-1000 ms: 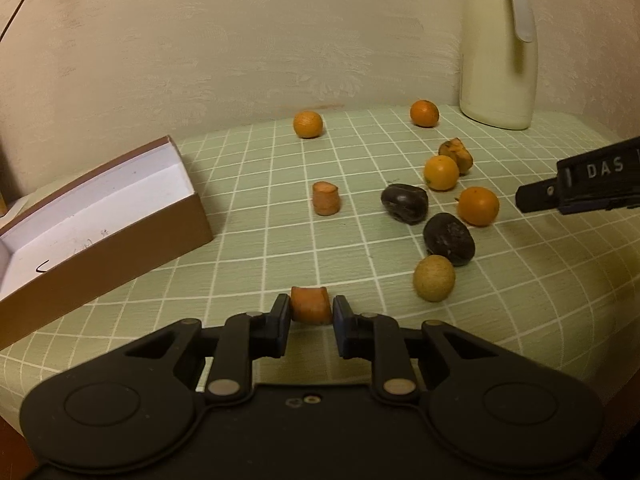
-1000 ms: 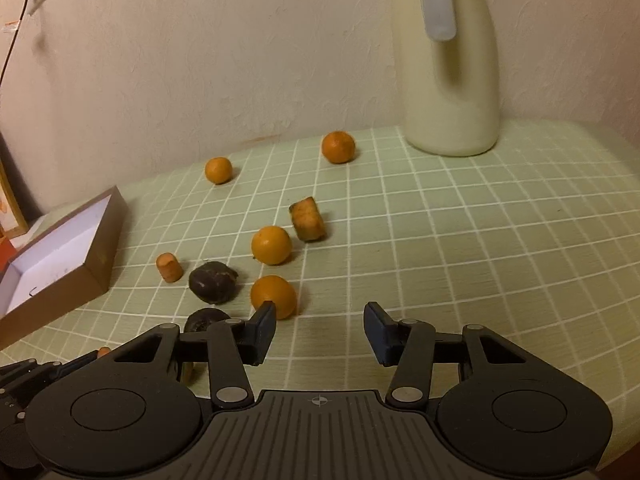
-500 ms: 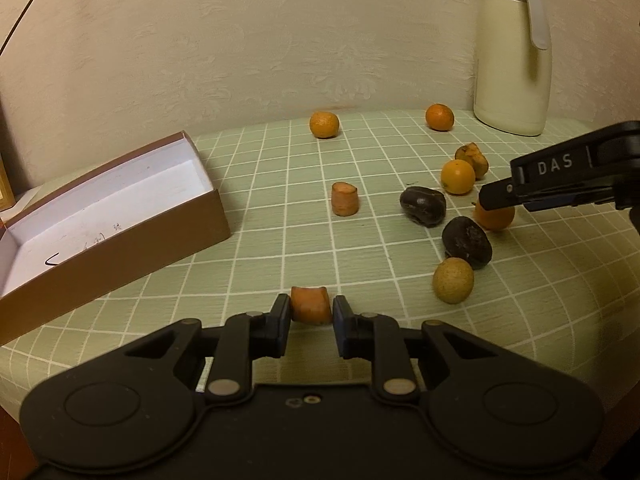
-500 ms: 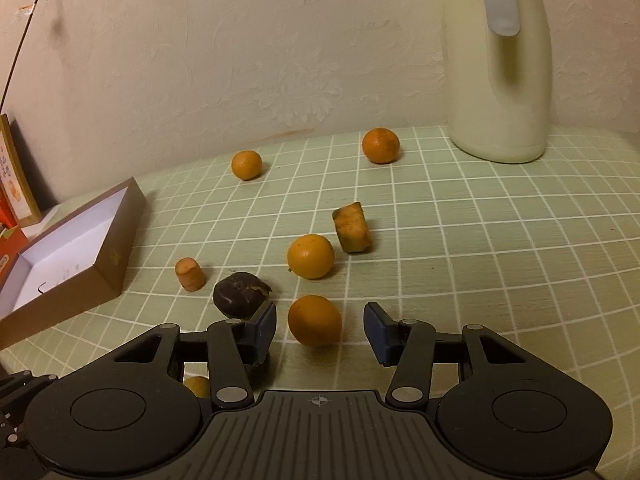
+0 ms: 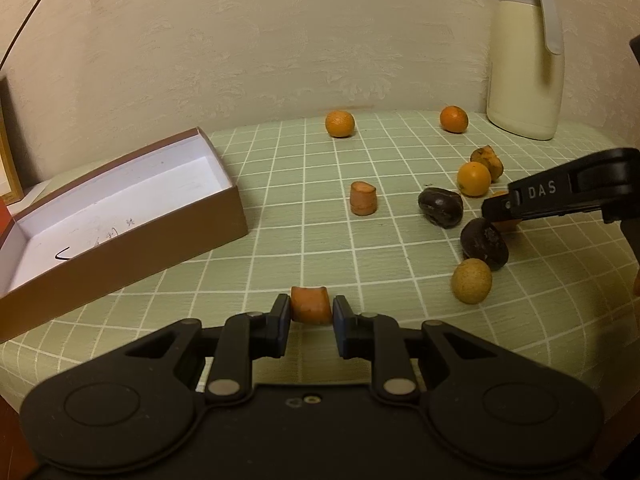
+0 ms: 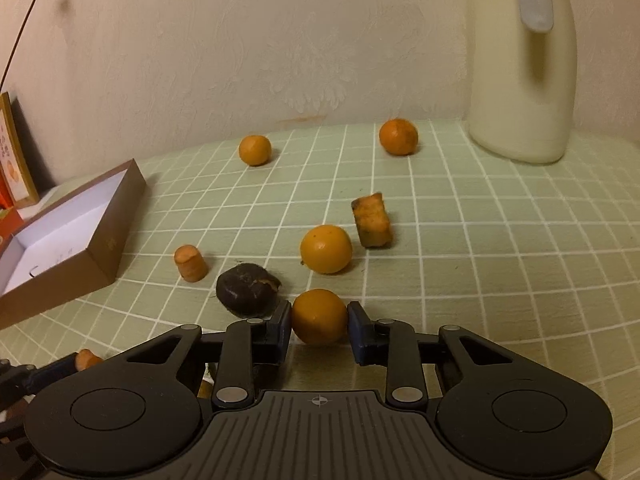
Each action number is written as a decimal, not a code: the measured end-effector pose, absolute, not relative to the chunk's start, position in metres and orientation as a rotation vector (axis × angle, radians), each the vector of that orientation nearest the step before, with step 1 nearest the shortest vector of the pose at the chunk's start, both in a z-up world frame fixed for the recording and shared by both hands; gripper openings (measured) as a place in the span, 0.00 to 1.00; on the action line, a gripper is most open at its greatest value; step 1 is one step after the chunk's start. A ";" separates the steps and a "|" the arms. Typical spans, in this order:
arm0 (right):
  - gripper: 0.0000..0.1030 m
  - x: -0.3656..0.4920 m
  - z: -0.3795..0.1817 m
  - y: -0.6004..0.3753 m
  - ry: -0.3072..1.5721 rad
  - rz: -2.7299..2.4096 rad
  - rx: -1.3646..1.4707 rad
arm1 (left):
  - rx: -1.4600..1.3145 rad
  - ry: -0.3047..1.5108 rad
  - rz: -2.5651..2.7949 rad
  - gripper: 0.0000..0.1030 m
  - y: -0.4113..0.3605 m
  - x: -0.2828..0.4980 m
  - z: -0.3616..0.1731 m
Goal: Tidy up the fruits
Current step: 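Carry the chunk in the left tool and mandarin in the right tool over the white box, then open both tools to drop the chunk and mandarin into the box, then grasp the tan round ball with the left tool while the right tool returns to the fruits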
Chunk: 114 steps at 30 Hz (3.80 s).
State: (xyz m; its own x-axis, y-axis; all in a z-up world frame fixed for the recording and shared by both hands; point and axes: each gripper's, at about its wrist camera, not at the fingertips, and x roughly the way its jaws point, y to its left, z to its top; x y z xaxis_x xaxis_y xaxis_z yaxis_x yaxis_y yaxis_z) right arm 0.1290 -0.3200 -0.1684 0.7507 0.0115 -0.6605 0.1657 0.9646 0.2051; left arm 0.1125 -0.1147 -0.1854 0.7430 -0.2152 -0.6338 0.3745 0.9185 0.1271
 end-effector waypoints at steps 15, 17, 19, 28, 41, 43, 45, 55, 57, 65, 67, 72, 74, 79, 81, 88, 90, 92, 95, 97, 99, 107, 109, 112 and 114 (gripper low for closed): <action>0.29 0.141 -0.108 -0.261 0.583 0.100 0.248 | 0.135 0.556 -0.113 0.12 -0.042 0.136 -0.130; 0.29 0.153 -0.102 -0.243 0.575 0.148 0.239 | 0.127 0.541 -0.060 0.12 -0.021 0.144 -0.122; 0.29 0.167 -0.099 -0.223 0.571 0.193 0.231 | 0.123 0.535 -0.003 0.12 -0.003 0.155 -0.119; 0.29 0.214 -0.112 -0.157 0.591 0.293 0.182 | 0.093 0.538 0.156 0.12 0.057 0.188 -0.120; 0.29 0.247 -0.141 -0.138 0.655 0.251 0.185 | 0.061 0.617 0.237 0.12 0.095 0.197 -0.138; 0.29 0.249 -0.145 -0.136 0.662 0.243 0.178 | 0.061 0.631 0.245 0.13 0.097 0.200 -0.141; 0.29 0.249 -0.146 -0.137 0.660 0.235 0.180 | 0.056 0.639 0.248 0.13 0.099 0.202 -0.142; 0.41 0.252 -0.141 -0.141 0.646 0.240 0.239 | 0.055 0.645 0.290 0.37 0.099 0.204 -0.139; 0.49 0.250 -0.138 -0.139 0.627 0.236 0.232 | 0.056 0.634 0.289 0.38 0.099 0.202 -0.137; 0.86 0.240 -0.127 -0.144 0.573 0.203 0.240 | 0.055 0.586 0.291 0.62 0.096 0.195 -0.127; 0.96 0.235 -0.123 -0.148 0.545 0.181 0.243 | 0.074 0.558 0.303 0.72 0.093 0.192 -0.124; 1.00 0.229 -0.118 -0.158 0.530 0.152 0.260 | 0.094 0.530 0.313 0.78 0.088 0.187 -0.120; 1.00 0.227 -0.116 -0.162 0.526 0.143 0.266 | 0.093 0.524 0.313 0.80 0.088 0.186 -0.118; 1.00 0.218 -0.110 -0.171 0.514 0.131 0.276 | 0.096 0.513 0.314 0.82 0.086 0.179 -0.115; 1.00 0.214 -0.107 -0.174 0.509 0.131 0.282 | 0.095 0.509 0.307 0.82 0.085 0.175 -0.112; 1.00 0.192 -0.094 -0.193 0.480 0.103 0.292 | 0.110 0.489 0.258 0.83 0.072 0.161 -0.104; 1.00 0.185 -0.092 -0.201 0.477 0.084 0.292 | 0.117 0.489 0.239 0.85 0.066 0.157 -0.103; 1.00 0.177 -0.091 -0.209 0.478 0.069 0.294 | 0.121 0.484 0.217 0.86 0.060 0.153 -0.102; 1.00 0.164 -0.088 -0.224 0.473 0.047 0.297 | 0.131 0.478 0.179 0.86 0.046 0.147 -0.101; 1.00 0.154 -0.086 -0.235 0.463 0.031 0.304 | 0.141 0.475 0.150 0.86 0.035 0.143 -0.100; 1.00 0.143 -0.083 -0.247 0.454 0.011 0.315 | 0.153 0.467 0.122 0.86 0.024 0.140 -0.100; 1.00 0.102 -0.080 -0.290 0.436 -0.083 0.320 | 0.183 0.456 -0.020 0.86 -0.027 0.130 -0.102; 1.00 0.093 -0.081 -0.301 0.443 -0.113 0.325 | 0.195 0.459 -0.057 0.86 -0.041 0.127 -0.106; 1.00 0.078 -0.085 -0.320 0.447 -0.158 0.340 | 0.211 0.459 -0.109 0.86 -0.062 0.121 -0.110; 1.00 0.069 -0.087 -0.332 0.445 -0.192 0.344 | 0.221 0.461 -0.148 0.86 -0.074 0.115 -0.114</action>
